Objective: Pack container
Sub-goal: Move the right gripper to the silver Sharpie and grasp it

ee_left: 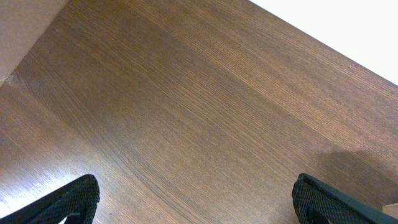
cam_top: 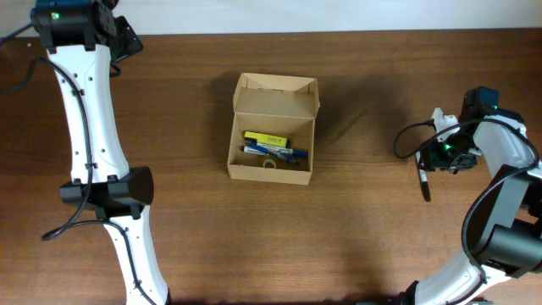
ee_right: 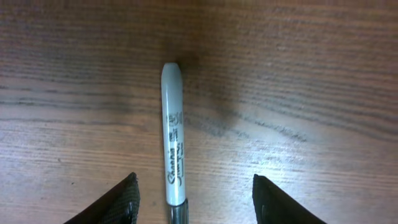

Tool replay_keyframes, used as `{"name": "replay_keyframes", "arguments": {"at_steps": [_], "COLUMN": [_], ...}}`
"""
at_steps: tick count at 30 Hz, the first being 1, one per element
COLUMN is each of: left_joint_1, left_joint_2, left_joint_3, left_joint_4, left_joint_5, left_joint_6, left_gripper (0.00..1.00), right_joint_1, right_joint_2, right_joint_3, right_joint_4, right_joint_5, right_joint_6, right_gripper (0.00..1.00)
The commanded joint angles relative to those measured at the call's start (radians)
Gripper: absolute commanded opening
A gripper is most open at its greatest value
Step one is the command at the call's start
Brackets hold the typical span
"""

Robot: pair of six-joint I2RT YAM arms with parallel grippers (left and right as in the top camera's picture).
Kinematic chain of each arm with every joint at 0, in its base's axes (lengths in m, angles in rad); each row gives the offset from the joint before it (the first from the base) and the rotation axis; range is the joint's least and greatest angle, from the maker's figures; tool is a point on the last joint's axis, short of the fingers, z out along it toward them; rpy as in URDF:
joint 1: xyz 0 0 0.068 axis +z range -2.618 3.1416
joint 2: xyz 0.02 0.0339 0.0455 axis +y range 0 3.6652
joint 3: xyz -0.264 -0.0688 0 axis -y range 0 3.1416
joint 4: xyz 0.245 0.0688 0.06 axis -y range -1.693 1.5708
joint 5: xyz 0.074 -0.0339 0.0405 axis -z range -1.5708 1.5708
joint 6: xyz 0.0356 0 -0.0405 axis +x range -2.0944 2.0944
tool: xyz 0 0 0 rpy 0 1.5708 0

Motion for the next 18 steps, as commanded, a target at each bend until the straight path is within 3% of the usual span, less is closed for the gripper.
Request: {"name": "replay_keyframes", "arguments": {"at_steps": [1,12,18], "left_joint_1": [0.003,0.003,0.003], "left_joint_2": [-0.034,-0.034,-0.034], "left_joint_3": [-0.003,-0.003,-0.003], "left_joint_4": [-0.001,-0.001,-0.001], "left_joint_5": [-0.010,-0.010,-0.010], "left_joint_6": [0.009,0.009,0.009], "left_gripper": [1.00,1.00,1.00], "right_joint_1": [0.006,0.032,0.072], "right_joint_2": [-0.001,0.087,0.118], "right_joint_3": [-0.010,-0.010,-0.010], "right_joint_4": [0.018,0.020,0.050], "right_joint_5": [0.005,-0.043,-0.035], "right_joint_6": [-0.024,-0.024,-0.022], "right_gripper": [0.58,0.56,0.45]}}
